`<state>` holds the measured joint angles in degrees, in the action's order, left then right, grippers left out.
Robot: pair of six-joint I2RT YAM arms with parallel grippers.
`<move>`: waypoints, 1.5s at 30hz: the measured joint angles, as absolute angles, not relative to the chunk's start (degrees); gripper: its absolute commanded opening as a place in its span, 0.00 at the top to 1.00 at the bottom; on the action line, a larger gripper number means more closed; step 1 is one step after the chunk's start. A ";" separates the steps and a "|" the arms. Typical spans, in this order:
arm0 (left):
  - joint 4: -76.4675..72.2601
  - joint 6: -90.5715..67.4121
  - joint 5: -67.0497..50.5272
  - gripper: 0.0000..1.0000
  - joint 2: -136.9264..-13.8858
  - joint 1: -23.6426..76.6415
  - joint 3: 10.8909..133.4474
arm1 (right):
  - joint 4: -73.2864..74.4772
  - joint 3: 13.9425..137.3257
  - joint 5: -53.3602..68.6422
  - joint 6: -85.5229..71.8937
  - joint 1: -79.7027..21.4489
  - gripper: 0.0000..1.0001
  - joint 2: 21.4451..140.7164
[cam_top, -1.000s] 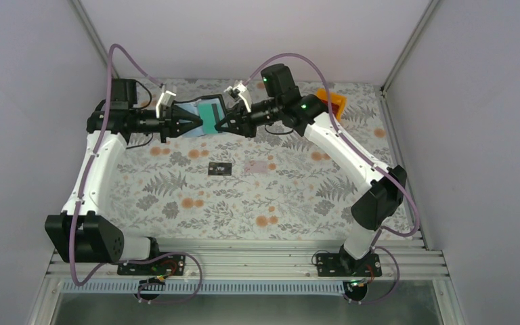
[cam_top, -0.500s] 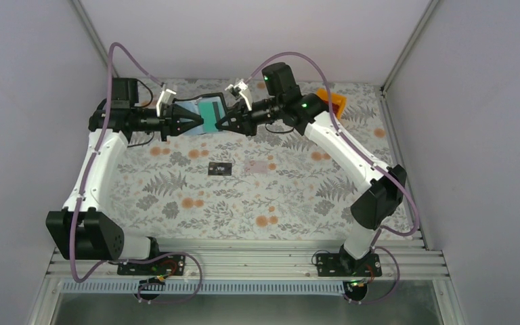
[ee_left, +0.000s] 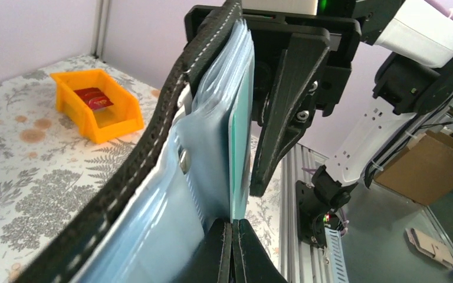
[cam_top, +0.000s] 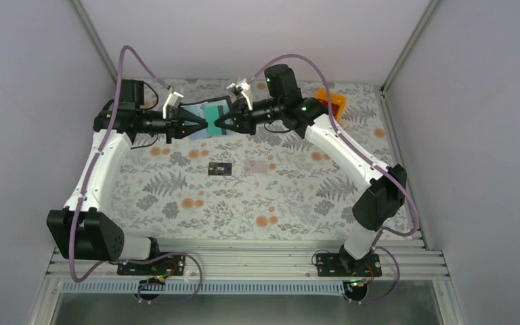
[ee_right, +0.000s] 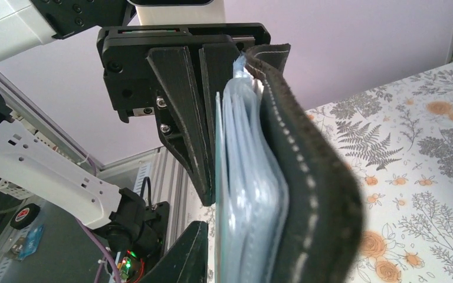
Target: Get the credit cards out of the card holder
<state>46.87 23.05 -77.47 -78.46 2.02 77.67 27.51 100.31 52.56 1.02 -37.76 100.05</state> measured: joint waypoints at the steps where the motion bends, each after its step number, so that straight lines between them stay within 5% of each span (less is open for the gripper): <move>1: 46.78 22.90 -76.82 0.98 -78.37 1.89 77.67 | 26.94 99.74 52.56 1.08 -37.60 0.77 99.72; 23: 46.11 22.50 -75.35 0.98 -76.12 -0.27 77.34 | 24.97 96.84 54.87 2.22 -35.66 0.96 96.07; 26: 46.04 23.00 -76.51 0.85 -76.09 -0.27 76.90 | 24.95 96.84 55.79 2.20 -35.59 0.96 96.07; 33: 45.63 22.65 -77.60 0.71 -76.09 -0.49 75.79 | 24.99 96.84 57.10 2.20 -35.46 0.96 96.07; 40: 45.17 22.13 -79.24 0.68 -76.25 1.02 75.85 | 25.02 96.84 57.67 2.24 -35.70 0.96 96.07; 45: 46.48 23.55 -79.57 0.97 -76.99 2.07 76.77 | 25.15 96.84 57.76 2.48 -35.75 0.96 96.05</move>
<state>46.48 23.55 -79.57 -76.99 2.07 76.77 25.15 96.84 57.76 2.48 -35.75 96.05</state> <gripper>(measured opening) 0.179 0.111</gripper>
